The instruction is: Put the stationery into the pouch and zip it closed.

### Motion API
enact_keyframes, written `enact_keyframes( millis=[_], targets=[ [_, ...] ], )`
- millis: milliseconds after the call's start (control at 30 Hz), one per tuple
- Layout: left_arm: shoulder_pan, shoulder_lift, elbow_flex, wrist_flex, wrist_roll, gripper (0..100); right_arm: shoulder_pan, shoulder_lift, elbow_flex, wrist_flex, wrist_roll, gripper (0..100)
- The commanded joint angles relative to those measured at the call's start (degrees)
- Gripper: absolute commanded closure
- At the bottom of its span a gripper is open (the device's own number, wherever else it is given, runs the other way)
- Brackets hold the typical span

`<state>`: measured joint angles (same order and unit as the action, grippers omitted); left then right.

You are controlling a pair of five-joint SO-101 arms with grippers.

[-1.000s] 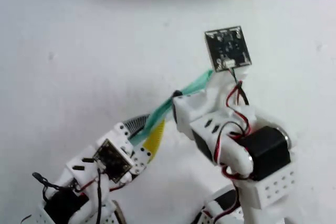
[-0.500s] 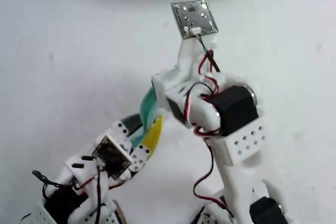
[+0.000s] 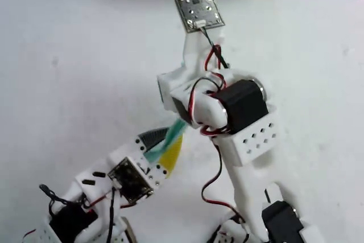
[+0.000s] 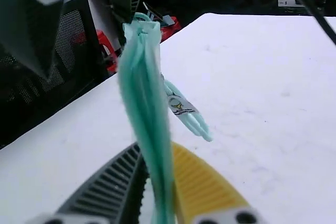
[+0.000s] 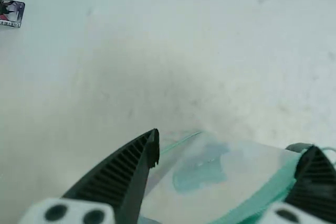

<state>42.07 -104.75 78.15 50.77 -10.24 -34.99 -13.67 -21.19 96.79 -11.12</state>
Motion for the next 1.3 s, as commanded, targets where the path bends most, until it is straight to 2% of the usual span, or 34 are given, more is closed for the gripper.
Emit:
enact_keyframes(
  millis=[0,167,333,467,600,767,900,1067,1267],
  targets=[
    [-4.5,0.5,1.1,-1.8,-0.3,98,3.4,-0.7,-0.6,0.7,0.1,62.8],
    [-16.0,0.5,1.1,-7.6,6.7,98,8.4,-4.1,-4.9,-1.6,-0.1,62.8],
    [-25.0,0.5,1.4,-14.2,10.5,98,3.9,-4.2,-9.1,-1.8,-0.4,62.8],
    [-28.7,0.5,1.6,-18.1,11.2,98,1.2,-4.2,-9.2,-4.4,-0.4,62.8],
    [-27.7,0.5,2.6,-20.6,10.1,98,1.2,-4.1,-9.1,-6.7,-0.4,62.8],
    [-27.0,0.5,7.5,-31.1,3.3,98,1.2,-3.6,-9.1,-7.5,-0.4,62.8],
    [-22.8,0.5,16.5,-37.6,-3.6,98,1.5,-0.5,-9.1,-6.6,-0.4,62.8],
    [-13.8,0.5,17.7,-29.4,-12.4,98,1.2,2.4,-9.3,-5.5,-3.7,62.7],
    [-11.8,0.5,15.9,-26.2,-12.5,98,1.2,5.1,-9.6,-1.9,-5.0,62.7]
  ],
)
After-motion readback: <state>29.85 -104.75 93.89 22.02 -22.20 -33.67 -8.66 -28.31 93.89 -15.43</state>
